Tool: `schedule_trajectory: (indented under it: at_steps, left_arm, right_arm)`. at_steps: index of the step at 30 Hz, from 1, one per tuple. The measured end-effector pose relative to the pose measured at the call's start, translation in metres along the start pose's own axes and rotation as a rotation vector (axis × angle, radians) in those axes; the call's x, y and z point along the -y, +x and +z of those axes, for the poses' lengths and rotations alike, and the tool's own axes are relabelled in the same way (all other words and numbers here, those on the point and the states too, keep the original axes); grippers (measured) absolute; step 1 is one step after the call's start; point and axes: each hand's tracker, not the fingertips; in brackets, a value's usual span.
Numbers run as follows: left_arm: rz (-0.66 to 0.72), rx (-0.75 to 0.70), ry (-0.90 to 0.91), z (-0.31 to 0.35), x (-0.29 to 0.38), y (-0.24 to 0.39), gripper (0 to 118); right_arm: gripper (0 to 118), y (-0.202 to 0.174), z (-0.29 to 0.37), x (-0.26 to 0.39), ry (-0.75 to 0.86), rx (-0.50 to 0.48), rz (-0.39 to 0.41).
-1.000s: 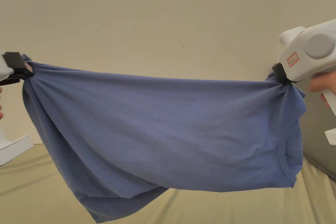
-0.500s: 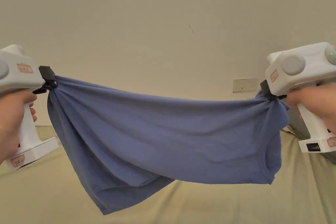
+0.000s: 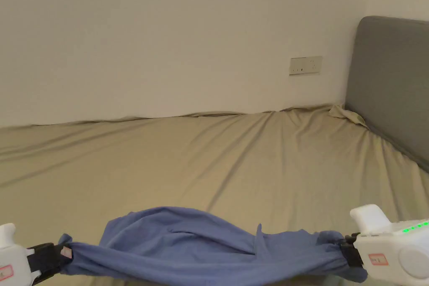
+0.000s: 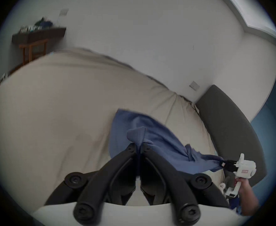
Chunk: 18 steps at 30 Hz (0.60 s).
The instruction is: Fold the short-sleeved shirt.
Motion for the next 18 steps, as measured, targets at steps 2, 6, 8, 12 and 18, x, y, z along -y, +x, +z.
schedule_trajectory:
  at_steps: [2,6,8,12,18]
  left_arm:
    - [0.015,-0.003,-0.012,0.020,0.029,-0.015,0]
    - [0.022,-0.006,-0.049,0.056,0.068,-0.032,0]
    - [-0.031,-0.048,-0.093,0.070,0.090,-0.038,0]
    - [-0.054,-0.108,-0.156,0.084,0.122,-0.049,0]
    - [0.005,-0.167,-0.223,0.073,0.150,-0.075,0]
  right_arm:
    - [5,0.000,0.013,0.040,-0.030,-0.022,-0.047]
    - [5,-0.009,0.034,0.094,-0.083,-0.039,-0.070]
    - [5,-0.015,0.041,0.118,-0.109,-0.051,-0.092]
    - [5,-0.021,0.046,0.150,-0.166,-0.050,-0.131]
    - [5,-0.021,0.038,0.172,-0.238,-0.069,-0.160]
